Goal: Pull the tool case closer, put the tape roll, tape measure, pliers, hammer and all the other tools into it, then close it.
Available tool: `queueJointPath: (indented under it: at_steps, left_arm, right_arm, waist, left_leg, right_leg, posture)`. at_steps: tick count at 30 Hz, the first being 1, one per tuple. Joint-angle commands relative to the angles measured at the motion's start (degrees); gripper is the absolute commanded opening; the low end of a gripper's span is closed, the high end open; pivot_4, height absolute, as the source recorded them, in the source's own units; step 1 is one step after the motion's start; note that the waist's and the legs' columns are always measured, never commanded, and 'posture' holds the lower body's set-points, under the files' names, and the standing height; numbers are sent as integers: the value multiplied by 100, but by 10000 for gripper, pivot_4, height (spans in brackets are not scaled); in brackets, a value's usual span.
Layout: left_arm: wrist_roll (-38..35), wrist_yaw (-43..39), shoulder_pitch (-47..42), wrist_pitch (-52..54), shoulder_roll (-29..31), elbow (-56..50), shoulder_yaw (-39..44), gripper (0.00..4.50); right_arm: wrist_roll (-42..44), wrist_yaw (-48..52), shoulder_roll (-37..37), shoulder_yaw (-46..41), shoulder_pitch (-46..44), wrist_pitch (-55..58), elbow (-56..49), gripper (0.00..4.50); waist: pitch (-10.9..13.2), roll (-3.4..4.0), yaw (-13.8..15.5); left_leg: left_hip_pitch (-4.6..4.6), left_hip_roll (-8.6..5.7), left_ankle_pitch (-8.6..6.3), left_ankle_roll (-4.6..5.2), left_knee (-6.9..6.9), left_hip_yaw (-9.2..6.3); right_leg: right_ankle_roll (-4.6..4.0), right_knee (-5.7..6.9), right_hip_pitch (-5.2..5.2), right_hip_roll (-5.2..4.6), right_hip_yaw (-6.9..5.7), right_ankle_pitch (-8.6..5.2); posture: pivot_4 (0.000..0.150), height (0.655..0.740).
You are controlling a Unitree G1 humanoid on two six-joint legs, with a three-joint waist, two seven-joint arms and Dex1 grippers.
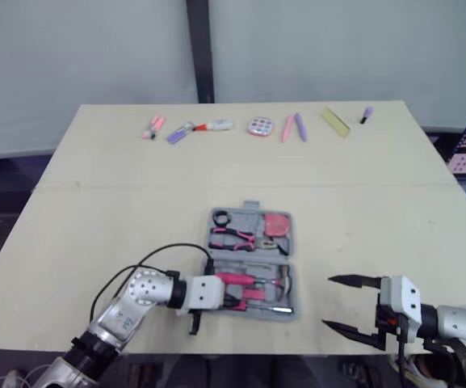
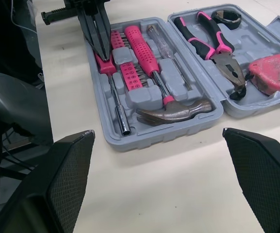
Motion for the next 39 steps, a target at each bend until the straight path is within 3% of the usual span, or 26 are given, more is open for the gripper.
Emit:
queueJointPath:
  at_steps: [1, 12, 15, 21, 23, 29, 34, 37, 39]
  left_arm:
    - [-113, 50, 297, 611, 38, 119, 157, 685]
    - [-2382, 586, 1130, 2916, 364, -2225, 2557, 685]
    - [-2494, 722, 1569, 2987, 497, -2434, 3087, 8746]
    - [-2524, 923, 2815, 2527, 385, -2650, 4151, 38109]
    - [-2512, 898, 3222, 2356, 333, -2674, 4420, 43728]
    - [-2428, 933, 3869, 2061, 264, -2550, 4762, 43728]
    - [-2456, 909, 3570, 2094, 328, -2230, 4684, 43728]
    - [-2396, 922, 2976, 2187, 419, -1971, 4456, 35356]
    - [-2359, 875, 2662, 2224, 489, -1801, 4317, 25412]
  right_arm:
    - [105, -66, -27, -157, -66, 14, -186, 45000]
    - [339, -455, 21, 7, -384, 879, -570, 45000]
    - [328, -594, 152, 120, -422, 997, -705, 45000]
    - [188, -774, 370, 252, -267, 978, -797, 45000]
    - [177, -848, 419, 255, -220, 975, -820, 45000]
    - [112, -942, 479, 283, -130, 963, -805, 45000]
    - [-94, -1208, 400, 356, -331, 1352, -748, 45000]
    - [-228, -1355, 411, 375, -623, 1493, -646, 45000]
    - [-280, -1410, 406, 382, -762, 1604, -567, 39514]
  waist:
    - [0, 0, 0]
    - [40, -23, -121]
    - [50, -36, -130]
    - [72, -65, -126]
    - [77, -75, -111]
    - [82, -82, -121]
    - [83, -84, -127]
    - [84, -81, -119]
    - [84, -82, -127]
  left_leg:
    - [0, 0, 0, 0, 0, -1]
    - [-23, 3, 0, -2, 2, -11]
    - [-23, 4, -2, -3, -2, -13]
    - [-24, 5, -6, -7, 0, -11]
    - [-24, 4, -9, -6, 1, -11]
    - [-24, 5, -13, -7, -1, -10]
    - [-24, 4, -16, -4, -1, -10]
    - [-24, 5, -16, -5, -2, -10]
    - [-24, 4, -16, -5, 1, -11]
  right_leg:
    - [0, 0, 0, 0, 0, 0]
    - [0, -6, -13, -2, -7, 0]
    - [0, -11, -14, -2, -9, 0]
    - [-1, -18, -13, -2, -8, 0]
    - [-1, -21, -9, -3, -9, 0]
    - [-4, -29, -10, -3, -9, -1]
    - [-6, -30, -10, -3, -8, -2]
    - [-6, -30, -11, -2, -8, -2]
    - [-5, -27, -12, -2, -9, -1]
  posture:
    - [1500, 7400]
    - [1500, 7400]
    - [1500, 7400]
    - [1500, 7400]
    - [1500, 7400]
    - [1500, 7400]
    - [1500, 7400]
    - [1500, 7400]
    - [1500, 7400]
